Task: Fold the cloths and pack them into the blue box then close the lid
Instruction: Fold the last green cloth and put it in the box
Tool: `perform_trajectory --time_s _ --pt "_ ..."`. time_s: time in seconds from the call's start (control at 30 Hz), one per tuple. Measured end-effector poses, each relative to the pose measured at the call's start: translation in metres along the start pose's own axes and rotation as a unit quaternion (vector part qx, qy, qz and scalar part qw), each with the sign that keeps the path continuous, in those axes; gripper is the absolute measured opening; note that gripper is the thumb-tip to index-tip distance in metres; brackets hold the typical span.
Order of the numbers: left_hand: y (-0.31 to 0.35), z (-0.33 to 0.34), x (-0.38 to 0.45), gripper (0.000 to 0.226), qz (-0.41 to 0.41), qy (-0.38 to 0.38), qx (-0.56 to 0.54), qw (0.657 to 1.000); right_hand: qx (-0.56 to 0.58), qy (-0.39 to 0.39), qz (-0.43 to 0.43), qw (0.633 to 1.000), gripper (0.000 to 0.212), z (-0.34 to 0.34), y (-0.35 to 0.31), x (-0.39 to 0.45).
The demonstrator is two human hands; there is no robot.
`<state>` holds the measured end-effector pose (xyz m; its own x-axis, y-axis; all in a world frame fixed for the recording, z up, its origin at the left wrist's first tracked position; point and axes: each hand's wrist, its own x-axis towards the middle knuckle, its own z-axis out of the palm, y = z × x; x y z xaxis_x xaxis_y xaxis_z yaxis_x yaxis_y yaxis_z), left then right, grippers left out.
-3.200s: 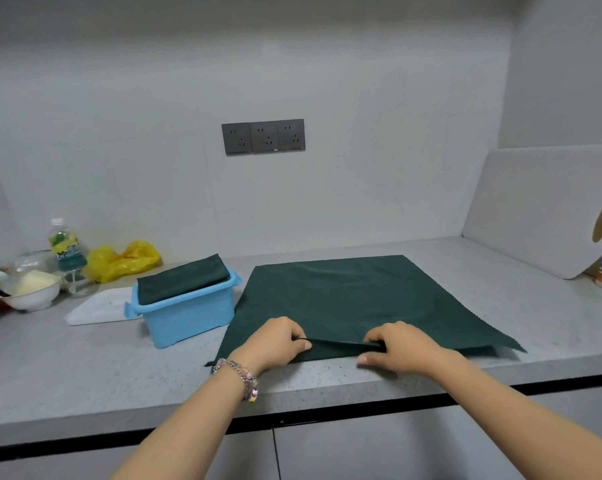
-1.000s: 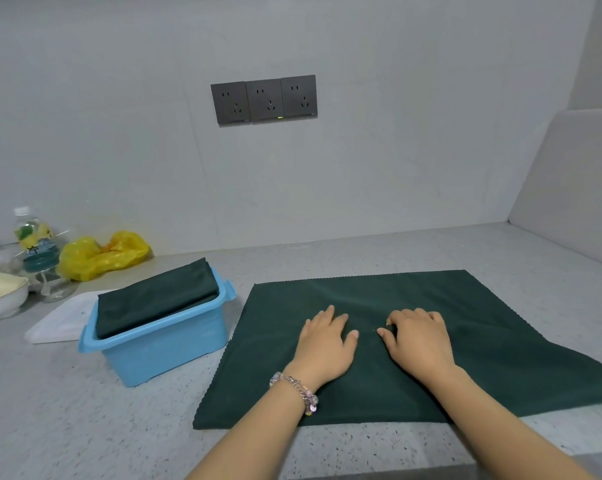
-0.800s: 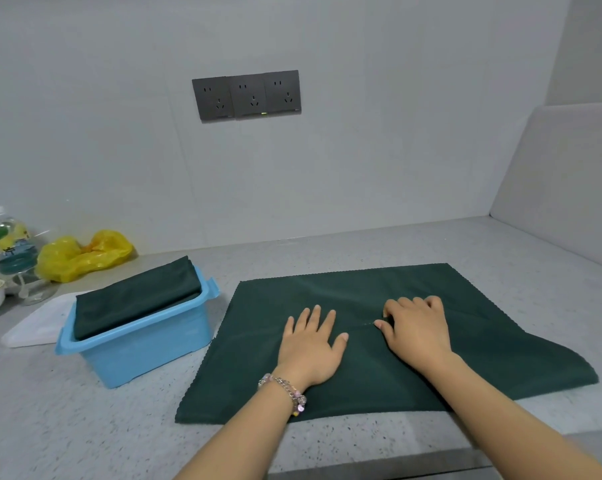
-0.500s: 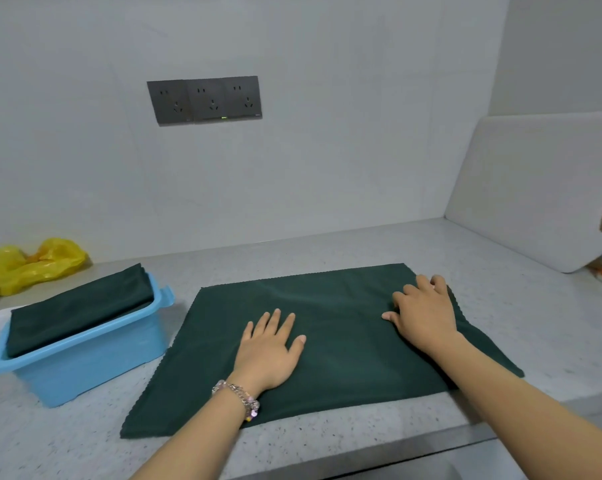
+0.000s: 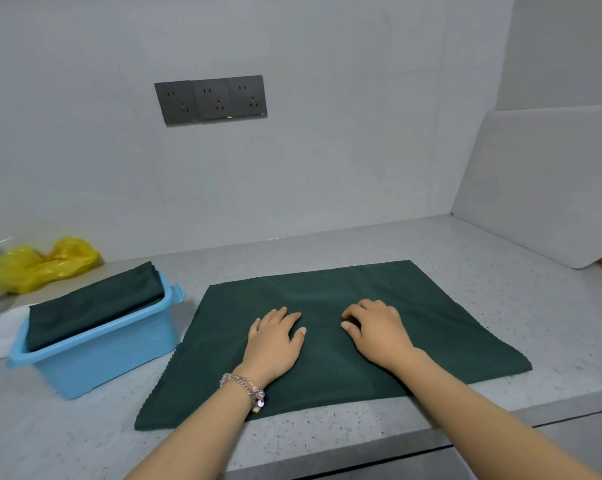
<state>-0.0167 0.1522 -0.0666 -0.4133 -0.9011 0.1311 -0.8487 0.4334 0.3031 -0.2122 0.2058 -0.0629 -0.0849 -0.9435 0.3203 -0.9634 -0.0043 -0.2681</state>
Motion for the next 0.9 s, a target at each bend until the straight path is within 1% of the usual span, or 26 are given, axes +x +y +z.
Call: perform_trajectory --time_s 0.07,0.1,0.17,0.2,0.27,0.33,0.47,0.57,0.63,0.7,0.8,0.9 --pt "-0.003 -0.006 0.001 0.029 0.005 0.067 -0.041 0.997 0.000 0.012 0.032 0.999 0.023 0.001 -0.003 0.004" --pt "-0.004 -0.009 0.002 0.021 0.004 0.087 -0.046 0.995 -0.004 0.012 0.041 0.999 0.019 0.001 -0.003 0.007" --pt "-0.008 -0.015 0.004 0.009 -0.004 0.102 -0.052 0.993 -0.003 -0.001 0.053 0.999 0.012 0.000 -0.005 0.013" --pt "-0.009 -0.017 0.006 0.007 -0.007 0.103 -0.052 0.993 0.002 -0.008 0.061 0.998 0.008 -0.001 -0.006 0.017" --pt "-0.010 -0.018 0.010 0.008 -0.009 0.097 -0.043 0.994 0.003 -0.027 0.077 0.997 0.005 -0.002 -0.007 0.022" --pt "-0.007 -0.018 0.012 0.009 -0.001 0.091 -0.015 0.996 -0.005 -0.039 0.086 0.995 0.010 -0.003 -0.007 0.025" --pt "-0.007 -0.022 0.022 0.013 0.000 0.077 0.019 0.997 -0.035 -0.037 0.082 0.995 0.012 -0.004 -0.009 0.032" --pt "-0.007 -0.025 0.031 0.013 -0.010 0.047 0.027 0.998 -0.049 -0.051 0.093 0.993 0.013 -0.007 -0.009 0.038" --pt "-0.006 -0.030 0.038 0.008 -0.023 0.014 0.022 0.999 -0.052 -0.058 0.087 0.993 0.013 -0.008 -0.012 0.043" --pt "-0.003 -0.036 0.050 0.006 -0.041 -0.009 0.002 0.999 -0.032 -0.047 0.064 0.996 0.015 -0.005 -0.021 0.047" --pt "-0.003 -0.038 0.076 0.006 -0.040 0.018 -0.024 0.999 0.004 -0.009 0.042 0.999 0.025 0.010 -0.035 0.047" --pt "-0.015 -0.029 0.099 0.025 -0.037 0.019 -0.014 0.999 0.011 0.019 0.038 0.999 0.030 0.029 -0.035 0.039"
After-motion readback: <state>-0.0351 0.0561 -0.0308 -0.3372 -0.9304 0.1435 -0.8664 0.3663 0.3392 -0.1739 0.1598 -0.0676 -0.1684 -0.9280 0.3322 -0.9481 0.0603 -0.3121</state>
